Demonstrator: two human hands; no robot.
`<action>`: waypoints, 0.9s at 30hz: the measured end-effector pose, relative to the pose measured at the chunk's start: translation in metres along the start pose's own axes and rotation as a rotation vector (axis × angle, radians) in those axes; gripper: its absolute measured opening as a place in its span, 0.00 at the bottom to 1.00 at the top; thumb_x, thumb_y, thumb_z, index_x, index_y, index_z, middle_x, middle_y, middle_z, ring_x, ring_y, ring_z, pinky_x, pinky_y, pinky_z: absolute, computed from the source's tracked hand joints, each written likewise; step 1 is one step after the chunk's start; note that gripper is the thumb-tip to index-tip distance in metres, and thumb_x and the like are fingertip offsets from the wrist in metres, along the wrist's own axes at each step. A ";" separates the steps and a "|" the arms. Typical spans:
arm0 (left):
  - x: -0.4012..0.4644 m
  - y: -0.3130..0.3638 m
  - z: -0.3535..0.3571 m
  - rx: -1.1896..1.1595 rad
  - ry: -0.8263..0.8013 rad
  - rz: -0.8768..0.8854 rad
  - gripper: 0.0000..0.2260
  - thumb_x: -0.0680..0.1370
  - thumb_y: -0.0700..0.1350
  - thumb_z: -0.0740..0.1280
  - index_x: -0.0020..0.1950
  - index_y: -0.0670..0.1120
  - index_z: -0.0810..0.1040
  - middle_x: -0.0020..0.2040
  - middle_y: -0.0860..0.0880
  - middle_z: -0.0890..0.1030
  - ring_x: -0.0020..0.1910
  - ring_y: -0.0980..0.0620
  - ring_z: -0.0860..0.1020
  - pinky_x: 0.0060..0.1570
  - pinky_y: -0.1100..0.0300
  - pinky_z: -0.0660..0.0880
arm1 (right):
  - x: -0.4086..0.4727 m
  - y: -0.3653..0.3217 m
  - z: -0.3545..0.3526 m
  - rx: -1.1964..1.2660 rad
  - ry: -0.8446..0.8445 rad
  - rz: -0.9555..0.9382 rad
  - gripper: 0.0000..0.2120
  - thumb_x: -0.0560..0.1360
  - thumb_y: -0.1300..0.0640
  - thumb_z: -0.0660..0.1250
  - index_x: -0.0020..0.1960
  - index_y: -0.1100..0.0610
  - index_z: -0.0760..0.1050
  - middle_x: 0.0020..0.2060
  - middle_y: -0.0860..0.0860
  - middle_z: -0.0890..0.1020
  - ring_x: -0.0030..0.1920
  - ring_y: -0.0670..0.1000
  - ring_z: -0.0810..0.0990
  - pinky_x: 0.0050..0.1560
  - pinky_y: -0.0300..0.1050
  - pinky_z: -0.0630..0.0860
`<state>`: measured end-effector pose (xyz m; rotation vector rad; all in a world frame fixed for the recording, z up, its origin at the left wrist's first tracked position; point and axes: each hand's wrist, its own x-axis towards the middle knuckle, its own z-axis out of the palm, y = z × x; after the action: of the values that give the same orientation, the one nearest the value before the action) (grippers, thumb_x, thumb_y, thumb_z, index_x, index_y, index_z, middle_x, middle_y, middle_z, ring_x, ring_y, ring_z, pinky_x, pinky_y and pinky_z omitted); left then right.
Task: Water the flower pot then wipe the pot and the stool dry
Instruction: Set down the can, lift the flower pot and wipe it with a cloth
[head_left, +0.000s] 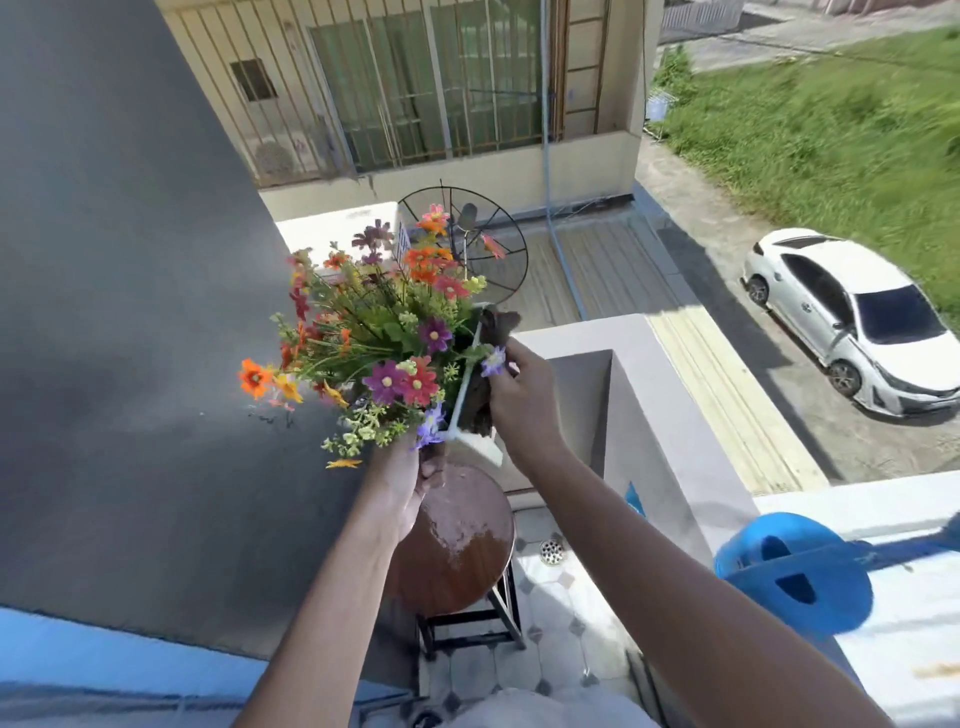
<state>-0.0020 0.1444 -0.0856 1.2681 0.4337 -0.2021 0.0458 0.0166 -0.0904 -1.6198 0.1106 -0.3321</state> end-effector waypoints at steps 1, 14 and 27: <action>-0.003 0.002 -0.002 0.000 -0.023 -0.006 0.12 0.82 0.39 0.55 0.40 0.45 0.72 0.31 0.46 0.73 0.18 0.58 0.62 0.19 0.67 0.56 | 0.007 -0.004 -0.003 -0.005 0.020 -0.006 0.10 0.78 0.56 0.62 0.44 0.60 0.79 0.37 0.60 0.81 0.36 0.51 0.74 0.38 0.50 0.71; 0.007 0.039 -0.049 0.372 -0.087 0.026 0.19 0.82 0.33 0.47 0.35 0.43 0.68 0.22 0.52 0.70 0.16 0.62 0.58 0.16 0.72 0.50 | 0.051 -0.028 -0.056 -0.114 -0.373 0.279 0.08 0.76 0.56 0.66 0.39 0.58 0.74 0.32 0.55 0.68 0.35 0.51 0.69 0.32 0.43 0.62; 0.035 0.015 -0.039 0.184 0.197 -0.046 0.17 0.82 0.48 0.51 0.36 0.45 0.68 0.30 0.47 0.70 0.16 0.58 0.61 0.21 0.71 0.52 | 0.006 0.017 -0.021 0.152 0.103 0.330 0.12 0.58 0.52 0.70 0.28 0.60 0.70 0.26 0.56 0.68 0.30 0.50 0.69 0.31 0.49 0.64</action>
<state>0.0268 0.1893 -0.0963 1.4663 0.6252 -0.1592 0.0484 -0.0064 -0.1059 -1.4055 0.4168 -0.1640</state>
